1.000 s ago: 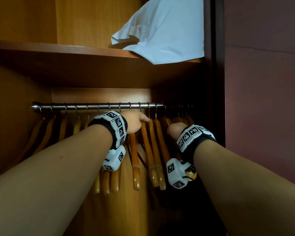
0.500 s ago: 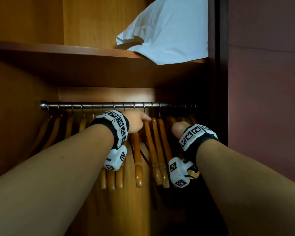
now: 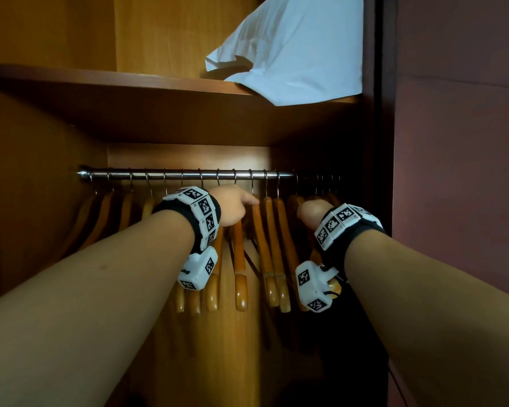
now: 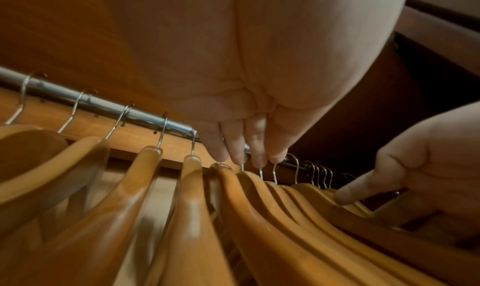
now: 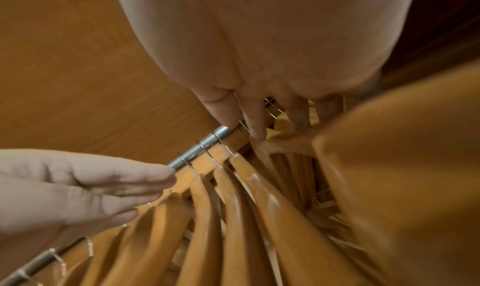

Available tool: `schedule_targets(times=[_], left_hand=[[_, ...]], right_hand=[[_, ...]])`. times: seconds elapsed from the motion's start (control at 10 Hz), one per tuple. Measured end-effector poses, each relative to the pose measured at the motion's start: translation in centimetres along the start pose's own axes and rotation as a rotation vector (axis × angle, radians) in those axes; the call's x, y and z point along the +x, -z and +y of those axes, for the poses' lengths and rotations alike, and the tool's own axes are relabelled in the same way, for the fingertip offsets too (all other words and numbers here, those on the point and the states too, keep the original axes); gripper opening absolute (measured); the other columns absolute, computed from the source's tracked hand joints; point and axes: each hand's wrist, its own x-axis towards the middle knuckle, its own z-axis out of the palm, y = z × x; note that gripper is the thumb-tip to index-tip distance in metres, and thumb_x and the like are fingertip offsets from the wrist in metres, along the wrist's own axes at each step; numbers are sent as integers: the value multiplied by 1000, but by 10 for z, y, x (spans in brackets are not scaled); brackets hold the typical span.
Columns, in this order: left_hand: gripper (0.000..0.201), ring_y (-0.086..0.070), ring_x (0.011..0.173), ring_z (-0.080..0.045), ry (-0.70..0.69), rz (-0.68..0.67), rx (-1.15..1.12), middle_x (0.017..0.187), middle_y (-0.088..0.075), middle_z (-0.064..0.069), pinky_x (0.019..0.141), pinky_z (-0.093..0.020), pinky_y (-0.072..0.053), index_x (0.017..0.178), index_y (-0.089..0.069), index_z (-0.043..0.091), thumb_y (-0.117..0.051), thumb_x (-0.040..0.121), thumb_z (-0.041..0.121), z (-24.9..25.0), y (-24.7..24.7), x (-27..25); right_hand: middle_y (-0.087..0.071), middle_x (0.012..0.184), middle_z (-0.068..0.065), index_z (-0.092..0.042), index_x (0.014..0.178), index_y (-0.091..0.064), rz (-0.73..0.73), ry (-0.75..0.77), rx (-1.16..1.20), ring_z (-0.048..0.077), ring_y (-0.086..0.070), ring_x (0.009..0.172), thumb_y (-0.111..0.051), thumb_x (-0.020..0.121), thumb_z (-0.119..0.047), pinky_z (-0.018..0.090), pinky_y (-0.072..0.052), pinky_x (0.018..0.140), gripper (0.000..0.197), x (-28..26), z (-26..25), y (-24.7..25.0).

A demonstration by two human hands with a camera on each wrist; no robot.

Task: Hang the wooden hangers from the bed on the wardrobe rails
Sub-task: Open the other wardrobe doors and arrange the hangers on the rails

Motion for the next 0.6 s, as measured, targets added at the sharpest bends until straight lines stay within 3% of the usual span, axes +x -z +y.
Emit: schedule_targets(times=[0.1, 0.2, 0.3, 0.4, 0.5, 0.6], left_hand=[[64, -40, 143, -23, -46, 46, -19, 160, -37, -1, 114, -38, -38, 153, -39, 33, -46, 99, 0, 2, -3, -5], [59, -45, 138, -19, -91, 118, -89, 155, -44, 2, 108, -33, -40, 150, -44, 35, -49, 100, 5, 5, -7, -10], [55, -49, 135, -15, -118, 152, -193, 151, -49, 4, 111, -30, -39, 148, -47, 32, -54, 98, 8, 10, -11, -16], [52, -50, 133, -12, -125, 175, -251, 149, -52, 6, 108, -25, -37, 147, -49, 29, -58, 98, 13, 16, -11, -24], [51, -51, 133, -10, -123, 178, -332, 146, -54, 8, 104, -21, -35, 146, -50, 27, -60, 97, 13, 24, -4, -35], [50, -55, 127, -7, -92, 199, -432, 141, -59, 9, 110, -24, -39, 143, -55, 28, -62, 95, 14, 28, 4, -43]], right_hand=[[-57, 131, 15, -4, 134, -53, -33, 12, 47, 35, -53, 124, -41, 100, -27, 50, -40, 107, 43, 4, 1, 2], [-59, 110, 12, 5, 135, -49, -99, 49, 107, 32, -59, 104, -42, 103, -12, 42, -41, 108, 36, -8, -12, 6], [-57, 102, 0, -1, 132, -52, -65, 8, 146, 19, -58, 87, -42, 103, -14, 18, -50, 68, 34, -52, -37, 25], [-44, 79, -7, -14, 101, -57, -39, 18, 207, 6, -44, 65, -44, 101, -19, 18, -42, 55, 15, -64, -41, 41], [-45, 79, -5, -23, 74, -44, -55, 51, 278, 9, -46, 68, -45, 100, -22, 30, -49, 76, 26, -67, -45, 55], [-47, 81, -3, -24, 74, -45, -74, 85, 339, 12, -48, 70, -49, 98, -23, 40, -47, 94, 24, -69, -50, 67]])
